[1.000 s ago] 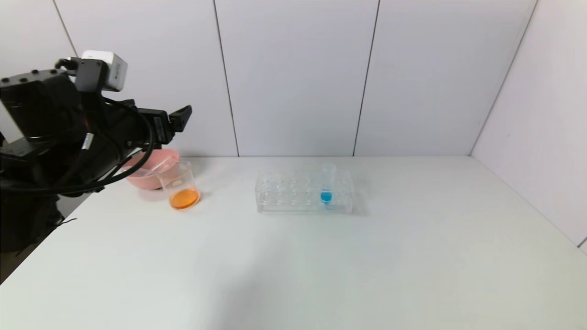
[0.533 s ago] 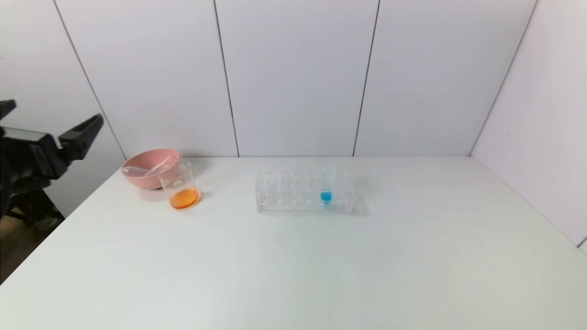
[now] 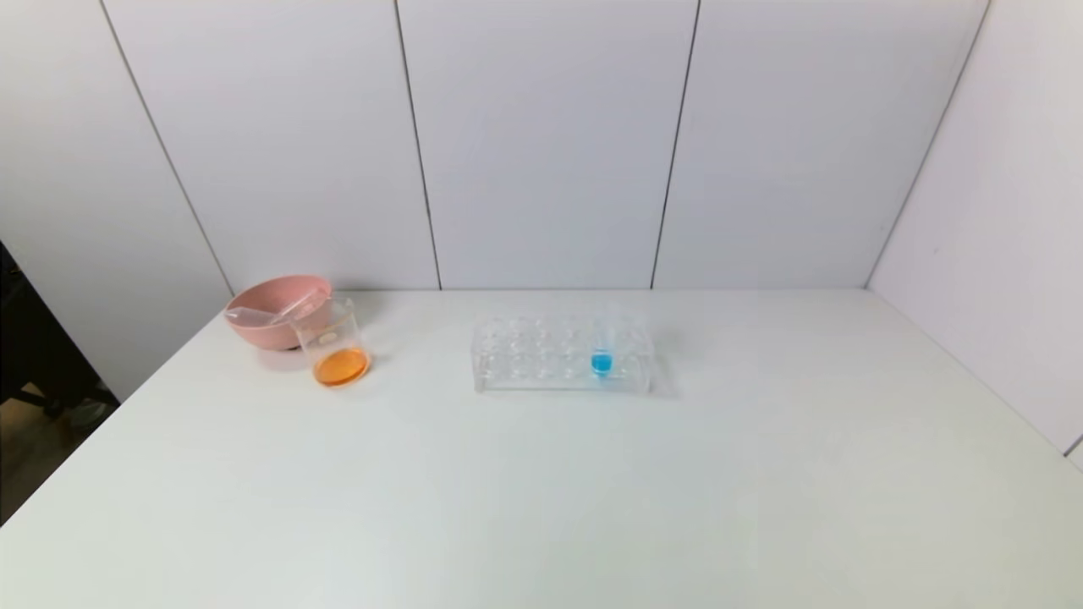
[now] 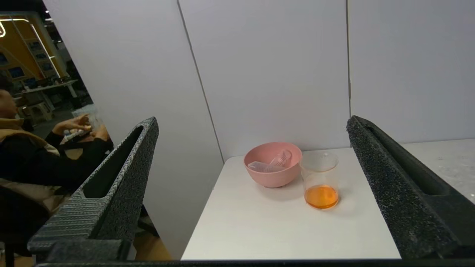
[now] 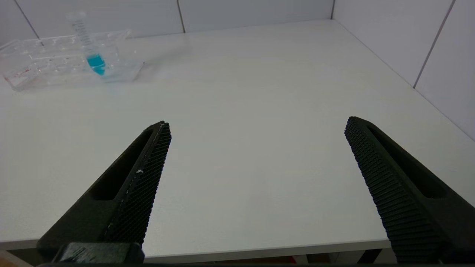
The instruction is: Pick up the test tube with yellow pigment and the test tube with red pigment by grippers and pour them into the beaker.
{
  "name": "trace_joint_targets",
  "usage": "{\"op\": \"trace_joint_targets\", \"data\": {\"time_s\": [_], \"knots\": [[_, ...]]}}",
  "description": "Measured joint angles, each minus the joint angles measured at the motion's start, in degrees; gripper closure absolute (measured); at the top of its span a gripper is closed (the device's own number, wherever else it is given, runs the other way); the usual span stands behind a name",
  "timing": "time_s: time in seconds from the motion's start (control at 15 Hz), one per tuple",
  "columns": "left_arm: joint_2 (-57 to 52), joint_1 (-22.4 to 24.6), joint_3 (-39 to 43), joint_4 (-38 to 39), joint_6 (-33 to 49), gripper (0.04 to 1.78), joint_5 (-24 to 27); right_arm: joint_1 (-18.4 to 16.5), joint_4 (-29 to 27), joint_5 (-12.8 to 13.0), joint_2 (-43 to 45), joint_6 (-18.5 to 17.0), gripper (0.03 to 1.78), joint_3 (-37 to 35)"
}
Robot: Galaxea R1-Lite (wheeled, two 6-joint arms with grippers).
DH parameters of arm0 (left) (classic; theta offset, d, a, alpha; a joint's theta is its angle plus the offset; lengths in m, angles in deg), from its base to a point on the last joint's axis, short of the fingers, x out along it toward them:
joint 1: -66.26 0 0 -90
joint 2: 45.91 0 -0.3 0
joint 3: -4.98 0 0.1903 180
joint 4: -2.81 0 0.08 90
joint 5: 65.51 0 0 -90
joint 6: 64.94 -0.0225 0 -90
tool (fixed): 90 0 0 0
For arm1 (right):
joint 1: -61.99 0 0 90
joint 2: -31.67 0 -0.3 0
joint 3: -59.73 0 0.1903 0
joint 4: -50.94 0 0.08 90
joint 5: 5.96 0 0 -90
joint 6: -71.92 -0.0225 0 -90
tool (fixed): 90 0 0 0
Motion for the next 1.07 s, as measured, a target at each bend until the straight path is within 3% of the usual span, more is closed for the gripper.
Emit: {"op": "trace_joint_targets", "data": {"time_s": [0.33, 0.73, 0.93, 1.07], "knots": [[-19.93, 1.24, 4.38, -16.48, 2.56, 0.06, 6.12, 0.0, 0.0, 0.0, 0.0, 0.0, 0.1, 0.0], [-25.38, 1.65, 24.53, -14.45, 10.62, 0.06, 7.25, 0.0, -0.02, 0.0, 0.0, 0.0, 0.1, 0.0], [-25.65, 1.79, 26.45, -20.96, 17.12, 0.06, 8.24, 0.0, -0.02, 0.0, 0.0, 0.0, 0.1, 0.0], [-25.65, 1.85, 26.65, -20.29, 17.74, 0.06, 8.37, 0.0, -0.02, 0.0, 0.0, 0.02, 0.1, 0.0]]}}
